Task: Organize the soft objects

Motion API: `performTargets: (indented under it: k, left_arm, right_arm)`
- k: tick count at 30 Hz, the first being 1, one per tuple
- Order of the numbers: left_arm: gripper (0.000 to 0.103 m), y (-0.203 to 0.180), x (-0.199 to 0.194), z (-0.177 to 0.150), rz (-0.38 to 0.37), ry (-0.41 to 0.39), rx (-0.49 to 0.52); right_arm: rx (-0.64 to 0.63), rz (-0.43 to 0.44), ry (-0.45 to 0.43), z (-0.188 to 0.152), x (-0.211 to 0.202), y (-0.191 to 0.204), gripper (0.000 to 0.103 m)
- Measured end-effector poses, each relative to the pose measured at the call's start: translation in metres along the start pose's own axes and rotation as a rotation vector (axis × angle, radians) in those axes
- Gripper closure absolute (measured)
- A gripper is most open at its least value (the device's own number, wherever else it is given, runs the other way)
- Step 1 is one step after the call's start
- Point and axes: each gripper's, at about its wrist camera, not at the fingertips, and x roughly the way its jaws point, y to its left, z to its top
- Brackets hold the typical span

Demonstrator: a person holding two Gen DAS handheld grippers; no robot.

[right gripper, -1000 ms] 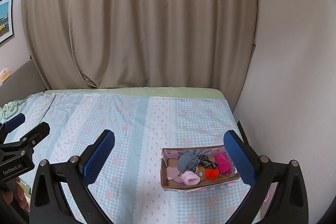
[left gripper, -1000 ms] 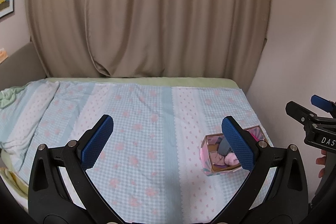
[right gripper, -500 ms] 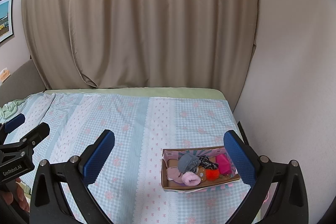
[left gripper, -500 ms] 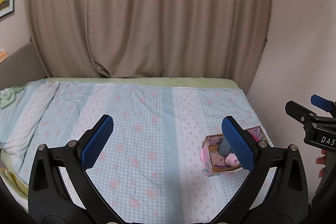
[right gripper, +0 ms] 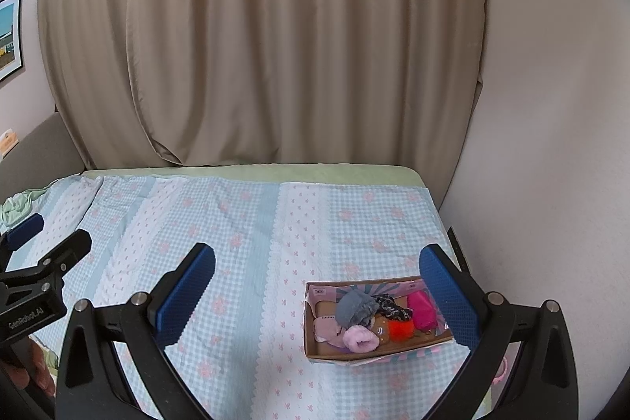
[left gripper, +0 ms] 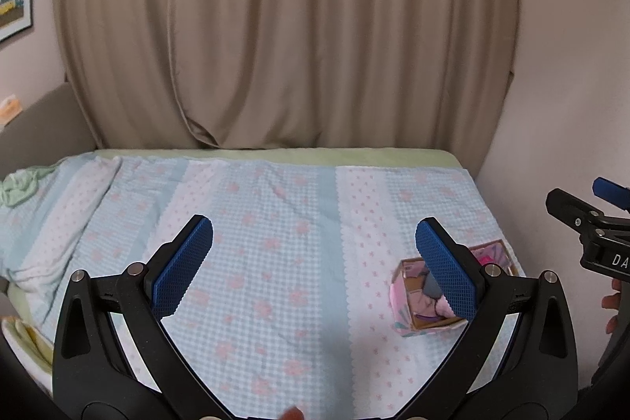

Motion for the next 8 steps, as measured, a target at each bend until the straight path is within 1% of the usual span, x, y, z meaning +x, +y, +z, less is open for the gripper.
performTargets:
  k: [3,8]
  left_arm:
    - [0.0,0.002,0.008,0.0,0.022,0.011,-0.006]
    - [0.0,0.01,0.022,-0.005,0.023,0.04,-0.01]
  right_arm:
    - [0.003,0.002,0.008,0.001,0.004,0.001,0.0]
    - [0.014,0.003,0.03,0.003,0.015,0.004,0.0]
